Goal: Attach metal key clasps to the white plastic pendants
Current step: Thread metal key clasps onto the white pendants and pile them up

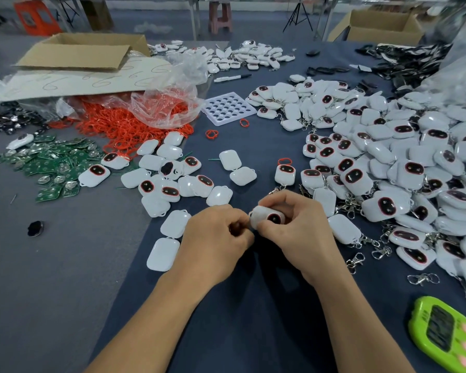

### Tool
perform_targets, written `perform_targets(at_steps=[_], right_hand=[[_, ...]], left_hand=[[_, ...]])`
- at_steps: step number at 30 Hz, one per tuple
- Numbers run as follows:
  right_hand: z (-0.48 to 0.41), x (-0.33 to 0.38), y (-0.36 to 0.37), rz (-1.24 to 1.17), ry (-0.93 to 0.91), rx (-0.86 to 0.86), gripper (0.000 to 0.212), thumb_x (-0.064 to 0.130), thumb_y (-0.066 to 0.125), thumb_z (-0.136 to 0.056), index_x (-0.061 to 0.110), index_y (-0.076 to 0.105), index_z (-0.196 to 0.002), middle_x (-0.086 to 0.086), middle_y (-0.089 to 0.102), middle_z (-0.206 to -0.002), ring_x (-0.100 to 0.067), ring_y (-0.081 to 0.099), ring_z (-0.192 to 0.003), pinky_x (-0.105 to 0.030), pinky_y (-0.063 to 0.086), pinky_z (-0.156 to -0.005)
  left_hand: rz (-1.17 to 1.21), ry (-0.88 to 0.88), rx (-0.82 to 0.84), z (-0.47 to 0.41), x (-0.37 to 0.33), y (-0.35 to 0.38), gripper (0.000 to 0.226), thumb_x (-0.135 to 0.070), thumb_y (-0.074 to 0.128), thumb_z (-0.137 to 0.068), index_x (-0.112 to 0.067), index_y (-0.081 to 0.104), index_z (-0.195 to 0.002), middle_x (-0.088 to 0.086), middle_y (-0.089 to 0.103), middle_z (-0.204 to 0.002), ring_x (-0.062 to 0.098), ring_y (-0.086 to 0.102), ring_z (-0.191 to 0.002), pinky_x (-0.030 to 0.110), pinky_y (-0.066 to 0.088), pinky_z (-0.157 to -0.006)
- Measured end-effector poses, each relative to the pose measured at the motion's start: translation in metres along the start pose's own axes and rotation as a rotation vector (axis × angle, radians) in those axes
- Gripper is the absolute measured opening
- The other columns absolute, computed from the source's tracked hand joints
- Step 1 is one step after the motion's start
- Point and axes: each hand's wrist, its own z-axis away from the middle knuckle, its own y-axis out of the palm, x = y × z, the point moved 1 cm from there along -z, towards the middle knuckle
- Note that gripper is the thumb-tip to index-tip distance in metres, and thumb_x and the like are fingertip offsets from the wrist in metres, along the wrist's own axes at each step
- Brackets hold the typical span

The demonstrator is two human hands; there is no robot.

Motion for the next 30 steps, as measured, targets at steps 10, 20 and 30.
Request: perform_targets(at_steps=[10,20,30], right_hand=[[-0.001,-0.001,0.003,0.099,-0.010,0.002,0.032,0.014,0.068,-0.092,0.040,0.052,-0.102,0.007,0.067,-0.066,-0.005,0.057,-0.050,-0.016,0.043,-0.049],[-0.002,0.001,0.005,0.161,-0.027,0.013,0.019,0.015,0.078,-0.089,0.034,0.076,-0.088,0.016,0.074,-0.079,-0.002,0.068,-0.073,-0.011,0.048,-0.065],[-0.003,0.005,0.002,0.190,0.030,0.046,0.021,0.013,0.079,-0.087,0.033,0.079,-0.082,0.013,0.075,-0.073,-0.001,0.066,-0.065,-0.015,0.048,-0.061]], left_hand=[[0.002,-0.035,0.038,-0.004,0.000,-0.001,0.009,-0.027,0.076,-0.080,-0.035,0.076,-0.083,-0.016,0.059,-0.071,-0.001,0.053,-0.085,0.017,0.039,-0.064],[-0.085,0.101,0.040,-0.001,-0.005,-0.003,0.009,-0.029,0.071,-0.086,-0.029,0.078,-0.091,-0.006,0.060,-0.078,0.012,0.052,-0.082,0.038,0.046,-0.073],[-0.305,0.398,-0.243,0.005,-0.004,0.008,0.022,-0.004,0.086,-0.065,-0.011,0.066,-0.059,0.002,0.052,-0.054,0.024,0.046,-0.053,0.028,0.032,-0.061]])
